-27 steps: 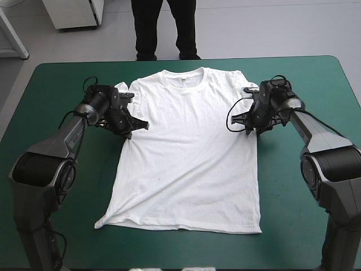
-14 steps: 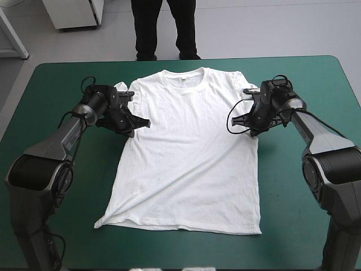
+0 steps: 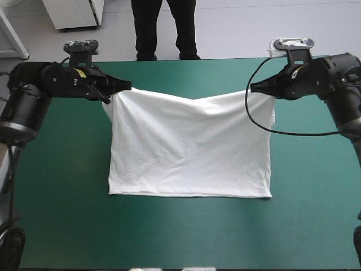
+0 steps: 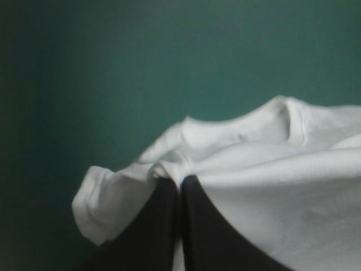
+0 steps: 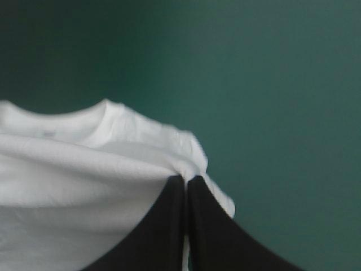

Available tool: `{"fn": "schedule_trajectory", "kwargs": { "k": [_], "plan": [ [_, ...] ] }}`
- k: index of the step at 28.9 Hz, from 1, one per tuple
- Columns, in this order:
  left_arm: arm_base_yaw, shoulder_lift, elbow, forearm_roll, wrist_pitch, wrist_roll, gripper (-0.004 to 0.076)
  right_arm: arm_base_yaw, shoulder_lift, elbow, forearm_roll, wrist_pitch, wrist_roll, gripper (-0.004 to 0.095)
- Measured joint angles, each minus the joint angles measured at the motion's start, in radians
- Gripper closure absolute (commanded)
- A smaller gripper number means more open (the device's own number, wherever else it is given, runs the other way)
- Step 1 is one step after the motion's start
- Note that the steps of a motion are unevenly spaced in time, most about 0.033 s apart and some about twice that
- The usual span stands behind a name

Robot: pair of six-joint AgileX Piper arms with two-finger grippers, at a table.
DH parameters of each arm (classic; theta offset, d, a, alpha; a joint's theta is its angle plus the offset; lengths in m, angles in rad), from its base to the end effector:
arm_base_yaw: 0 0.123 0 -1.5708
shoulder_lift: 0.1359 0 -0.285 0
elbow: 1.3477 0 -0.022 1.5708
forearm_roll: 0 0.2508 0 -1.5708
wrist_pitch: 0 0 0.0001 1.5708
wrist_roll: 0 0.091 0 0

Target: Fold the cloth

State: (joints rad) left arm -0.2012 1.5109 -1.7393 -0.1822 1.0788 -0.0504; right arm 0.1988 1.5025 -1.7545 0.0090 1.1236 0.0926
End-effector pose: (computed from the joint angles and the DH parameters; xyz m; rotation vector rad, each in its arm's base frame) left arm 0.3092 -0.0779 0.4442 0.1560 2.3368 -0.3555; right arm 0.3065 0.0625 0.4472 -0.1247 2.3571 0.1535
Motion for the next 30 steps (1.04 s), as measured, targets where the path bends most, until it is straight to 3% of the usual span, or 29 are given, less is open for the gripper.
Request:
{"fn": "schedule_trajectory", "kwargs": {
  "k": [8, 17, 22, 30],
  "plan": [
    [0.000, -0.129, -0.120, -0.060, 0.020, 0.016, 0.0734, 0.000, -0.096, -0.177, 0.000, 0.043, -0.002, 0.0925],
    [0.000, -0.134, -0.162, -0.075, -0.014, 0.050, 0.0734, 0.000, -0.093, -0.223, -0.009, 0.028, -0.002, 0.0925],
    [0.000, -0.083, -0.162, -0.049, -0.139, 0.073, 0.0734, 0.000, -0.029, -0.224, -0.044, -0.085, -0.003, 0.0925],
    [0.000, 0.045, -0.162, -0.039, -0.455, 0.121, 0.0734, 0.000, 0.119, -0.251, -0.100, -0.345, -0.001, 0.0925]
  ]
}}
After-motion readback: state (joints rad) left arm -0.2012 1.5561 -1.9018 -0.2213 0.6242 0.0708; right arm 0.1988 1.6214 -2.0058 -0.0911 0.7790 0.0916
